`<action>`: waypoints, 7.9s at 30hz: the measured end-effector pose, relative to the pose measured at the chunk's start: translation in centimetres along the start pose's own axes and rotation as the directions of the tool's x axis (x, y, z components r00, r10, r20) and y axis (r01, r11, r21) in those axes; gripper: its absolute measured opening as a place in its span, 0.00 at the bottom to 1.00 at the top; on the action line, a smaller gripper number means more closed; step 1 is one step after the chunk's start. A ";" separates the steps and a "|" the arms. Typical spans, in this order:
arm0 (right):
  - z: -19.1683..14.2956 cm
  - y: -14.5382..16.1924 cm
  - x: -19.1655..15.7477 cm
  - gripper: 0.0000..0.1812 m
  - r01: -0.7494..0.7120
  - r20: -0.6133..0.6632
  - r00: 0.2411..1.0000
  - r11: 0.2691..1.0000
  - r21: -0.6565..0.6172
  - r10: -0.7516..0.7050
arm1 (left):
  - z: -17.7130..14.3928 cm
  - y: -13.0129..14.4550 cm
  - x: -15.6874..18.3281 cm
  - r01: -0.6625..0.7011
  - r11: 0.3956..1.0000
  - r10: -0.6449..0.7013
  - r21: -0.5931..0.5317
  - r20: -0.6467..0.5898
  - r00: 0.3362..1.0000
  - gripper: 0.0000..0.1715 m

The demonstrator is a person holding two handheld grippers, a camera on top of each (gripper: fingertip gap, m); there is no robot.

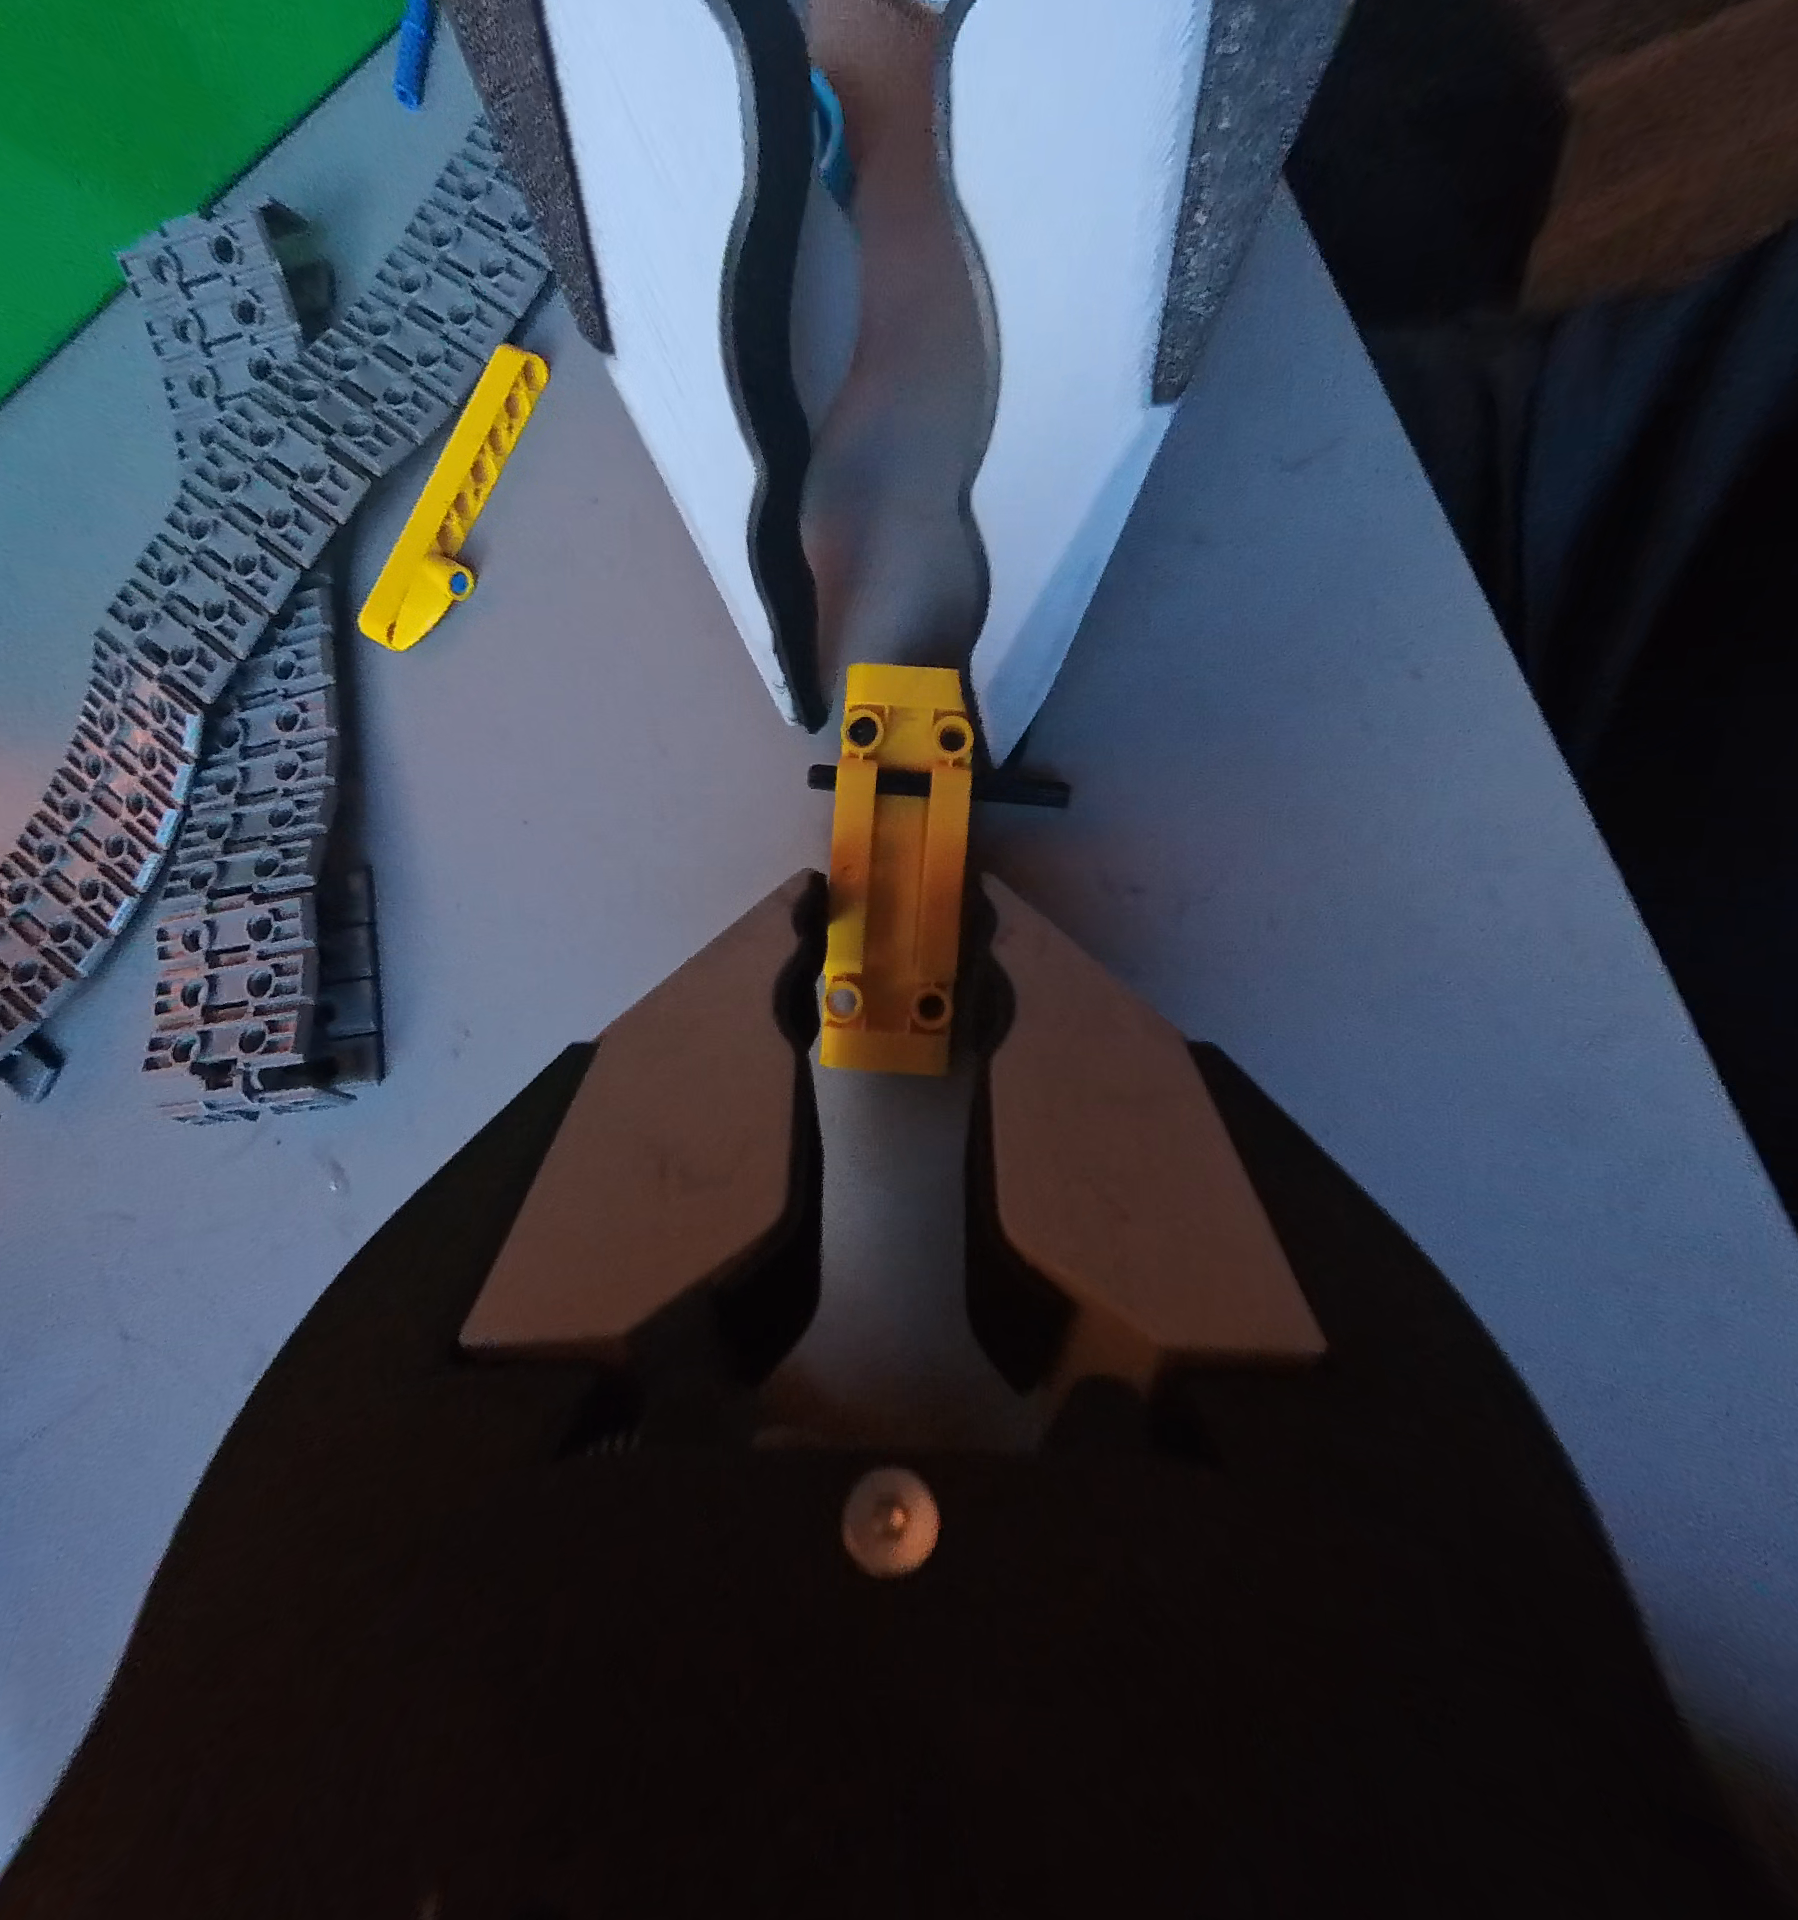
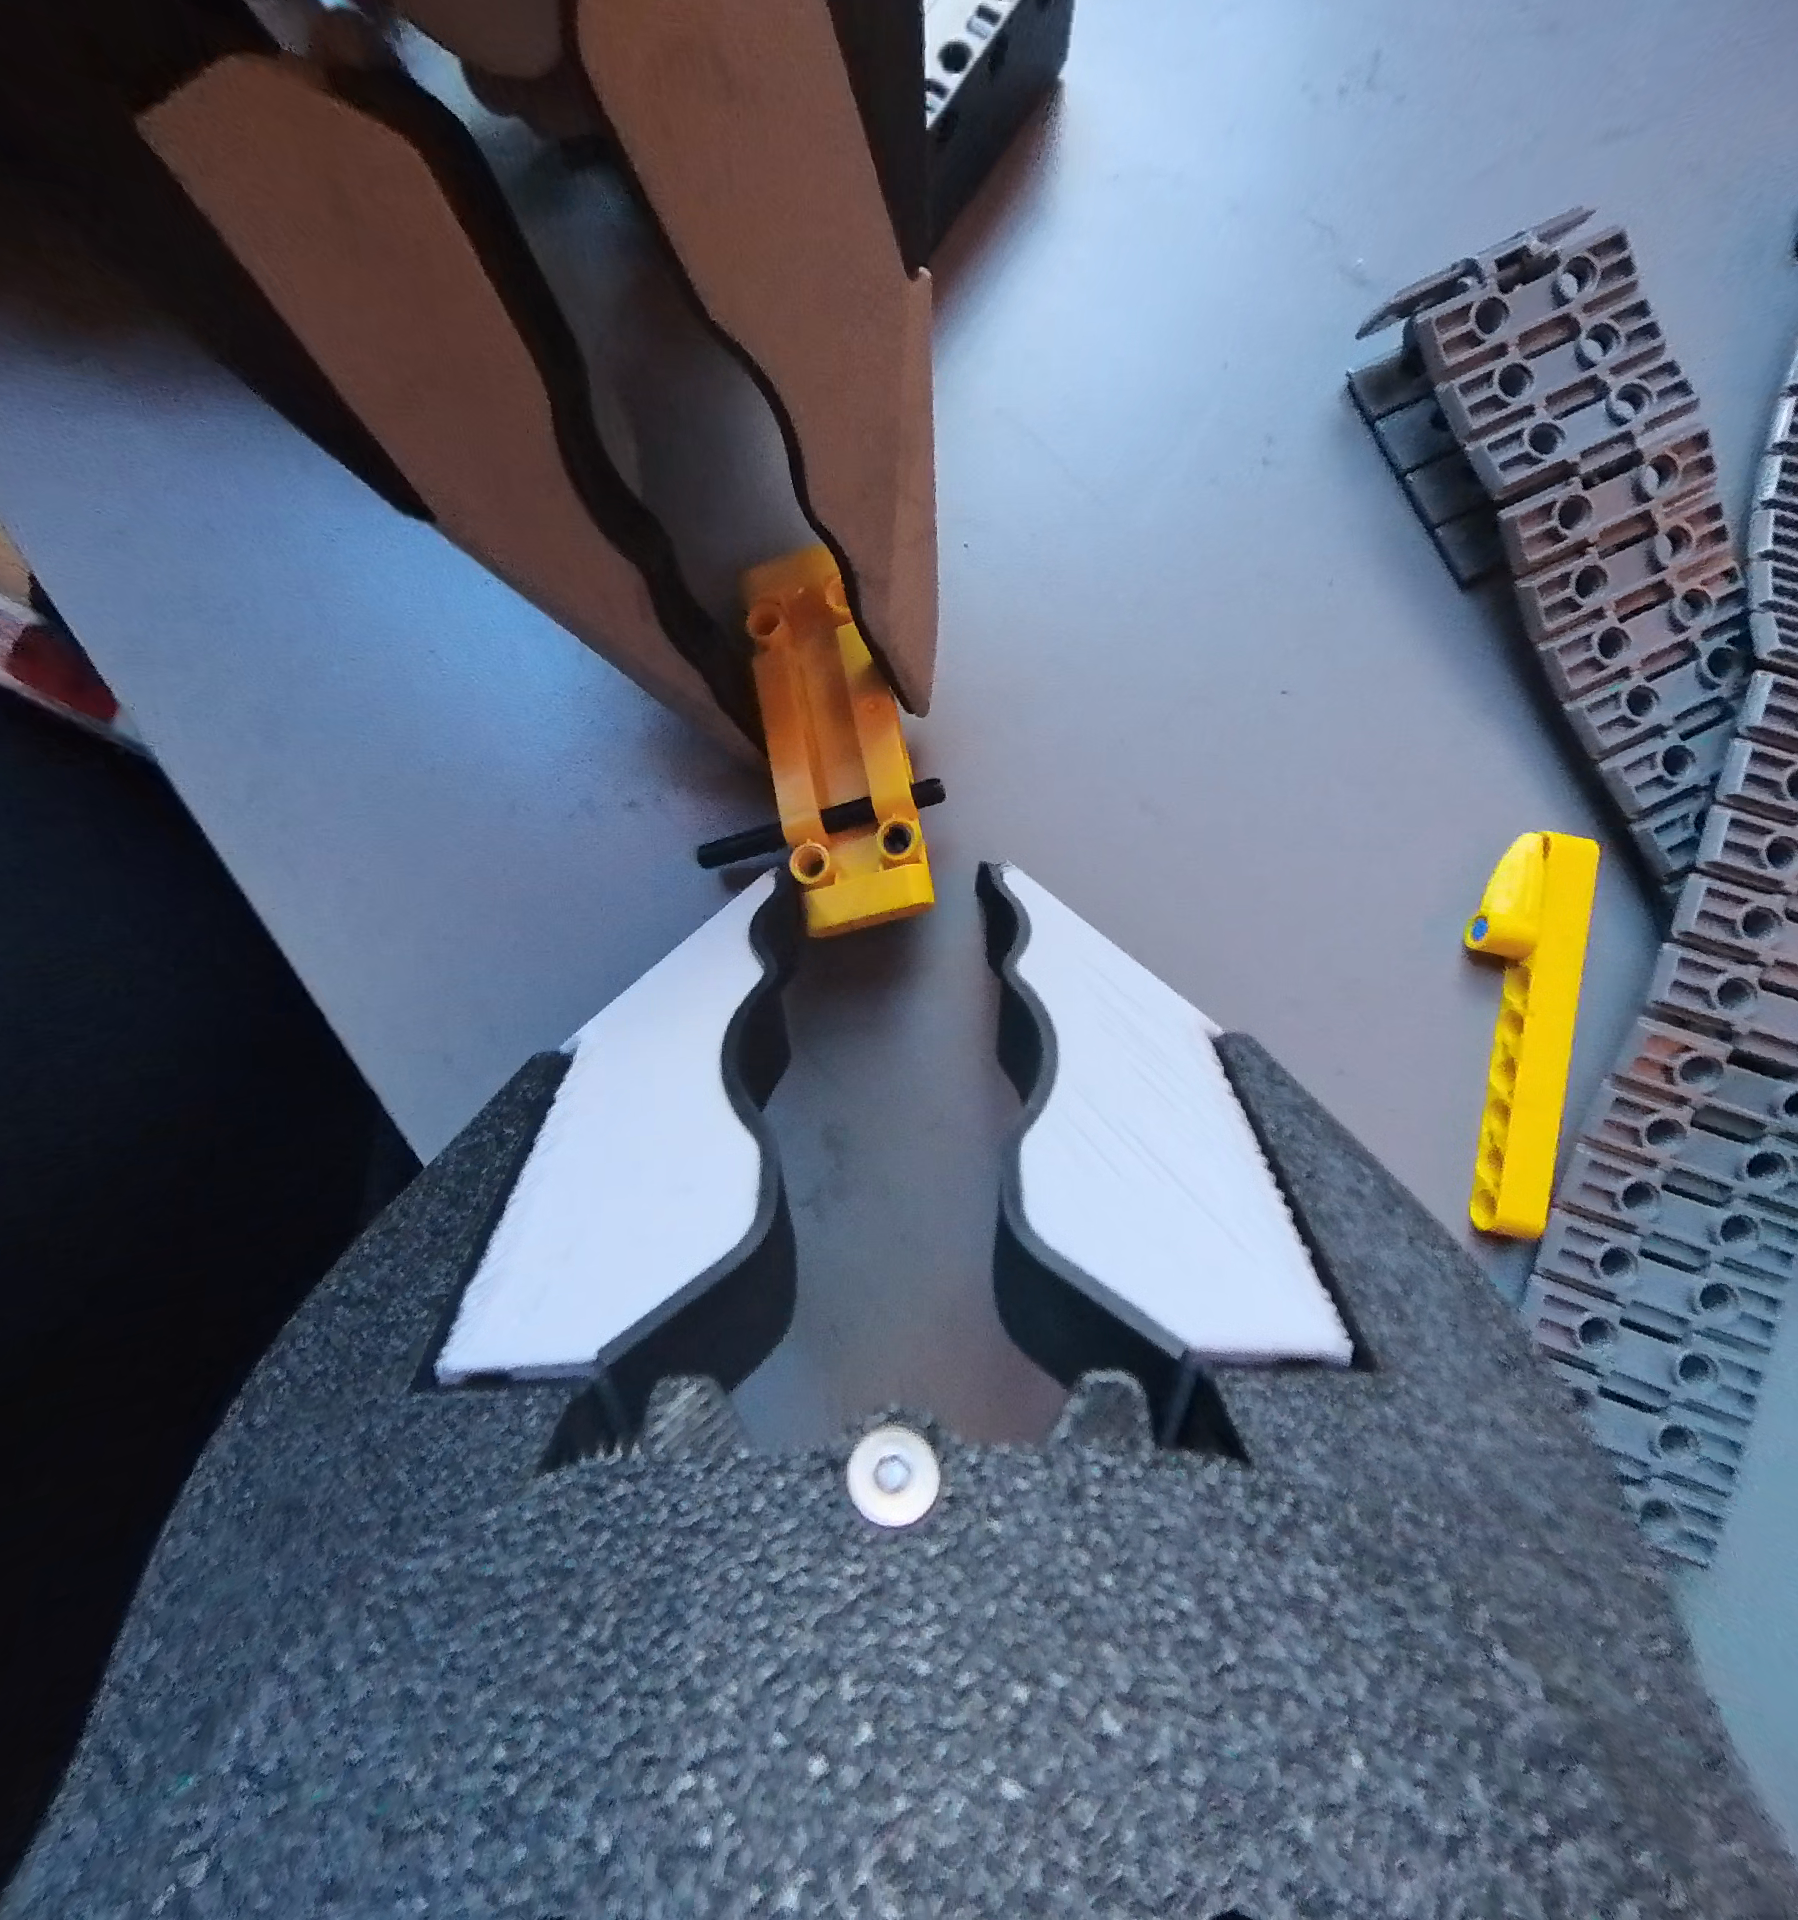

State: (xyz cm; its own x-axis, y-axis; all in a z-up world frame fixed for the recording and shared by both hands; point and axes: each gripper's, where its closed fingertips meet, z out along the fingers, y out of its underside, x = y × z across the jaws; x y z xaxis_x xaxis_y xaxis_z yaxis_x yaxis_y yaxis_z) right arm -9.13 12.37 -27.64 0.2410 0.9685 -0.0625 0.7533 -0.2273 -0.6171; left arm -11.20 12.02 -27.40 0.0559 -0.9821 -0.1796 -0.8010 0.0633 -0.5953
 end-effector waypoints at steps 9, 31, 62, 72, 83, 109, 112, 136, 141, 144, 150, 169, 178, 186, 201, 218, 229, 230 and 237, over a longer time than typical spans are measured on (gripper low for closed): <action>0.1 -0.1 0.3 0.16 -0.008 -0.023 1.000 0.999 -0.052 0.007 | 0.0 -0.2 -0.6 -0.047 0.999 0.046 0.003 0.101 0.994 0.14; -1.8 0.3 3.5 0.23 0.033 -0.256 0.967 0.990 0.136 0.003 | -0.7 -0.2 -2.3 0.056 0.998 -0.059 0.028 0.152 0.987 0.14; -2.6 -2.6 1.6 0.28 -0.052 0.109 0.994 0.967 0.249 0.025 | -0.5 -0.4 -1.4 -0.114 0.993 0.112 -0.005 0.234 0.966 0.14; -3.6 -5.7 3.2 0.01 -0.501 0.419 0.833 0.813 0.297 0.361 | -1.4 -1.3 -2.3 -0.314 0.942 0.333 -0.117 0.414 0.847 0.14; -19.7 -1.1 24.6 0.26 -0.403 -0.282 0.786 0.802 0.441 0.550 | 0.1 -2.5 -2.5 0.028 0.996 -0.051 0.087 0.269 0.962 0.14; -3.2 -1.5 5.4 0.18 -0.214 -0.019 0.974 0.951 0.222 0.224 | 0.4 -0.3 -1.2 0.290 0.953 -0.301 0.084 0.215 0.929 0.14; -3.7 -2.6 5.1 0.18 -0.170 -0.045 0.980 0.937 0.305 0.192 | -0.3 -0.1 -1.7 0.297 0.951 -0.310 0.089 0.278 0.909 0.19; 3.9 -12.4 -11.1 0.21 0.591 -0.218 0.798 0.659 0.464 -0.562 | -27.2 18.7 27.7 0.549 0.610 -0.746 0.571 0.648 0.156 0.27; 4.6 -13.0 -9.9 0.20 0.577 -0.257 0.815 0.692 0.433 -0.519 | -29.7 25.4 38.2 0.683 0.317 -0.858 0.658 0.506 -0.089 0.36; 5.1 -13.2 -8.5 0.14 0.566 -0.309 0.824 0.726 0.390 -0.476 | -31.7 28.4 44.9 0.675 0.316 -0.779 0.667 0.589 -0.217 0.35; 6.8 -12.6 -6.2 0.08 0.469 -0.311 0.867 0.848 0.246 -0.389 | -30.6 34.4 53.5 0.573 0.241 -0.776 0.783 0.510 -0.371 0.32; 1.2 -13.9 1.9 0.15 0.171 -0.619 0.783 0.979 0.115 -0.064 | -27.6 27.9 47.4 0.168 0.399 -0.896 0.902 0.422 -0.140 0.33; 3.0 -16.2 2.3 0.16 0.160 -0.631 0.774 0.981 0.106 -0.058 | -23.5 26.0 49.1 0.259 0.368 -0.897 0.893 0.415 -0.155 0.32; 6.0 -15.8 0.6 0.17 0.144 -0.562 0.826 0.979 0.147 -0.037 | -22.3 26.1 50.3 0.193 0.261 -0.922 0.946 0.303 -0.241 0.33; 6.7 -19.6 -1.9 0.15 0.218 -0.449 0.890 0.935 0.279 -0.073 | -27.1 22.4 50.5 0.194 0.322 -0.868 0.927 0.371 -0.330 0.30; 6.6 -19.2 -2.7 0.14 0.259 -0.383 0.920 0.867 0.426 -0.087 | -26.8 19.4 51.6 0.379 0.386 -0.765 0.841 0.521 -0.378 0.31; 3.8 -16.0 -3.7 0.13 0.301 -0.336 0.931 0.821 0.486 -0.142 | -25.7 19.7 49.5 0.493 0.342 -0.778 0.800 0.536 -0.329 0.30; 3.8 -15.5 -3.9 0.13 0.307 -0.333 0.930 0.820 0.483 -0.152 | -25.9 20.0 49.4 0.523 0.360 -0.743 0.773 0.577 -0.340 0.32; 3.2 -15.2 -3.8 0.12 0.254 -0.279 0.953 0.821 0.511 -0.121 | -26.5 21.7 45.6 0.634 0.436 -0.641 0.639 0.715 -0.279 0.29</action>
State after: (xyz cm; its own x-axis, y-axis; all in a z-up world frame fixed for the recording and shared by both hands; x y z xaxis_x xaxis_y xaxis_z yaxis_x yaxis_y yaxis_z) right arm -23.47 12.47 -20.52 0.3091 0.9218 0.2339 0.3669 0.1113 -0.9236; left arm -41.87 -36.05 -27.75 0.9239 0.3605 -0.1280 0.0671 -0.4823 -0.8734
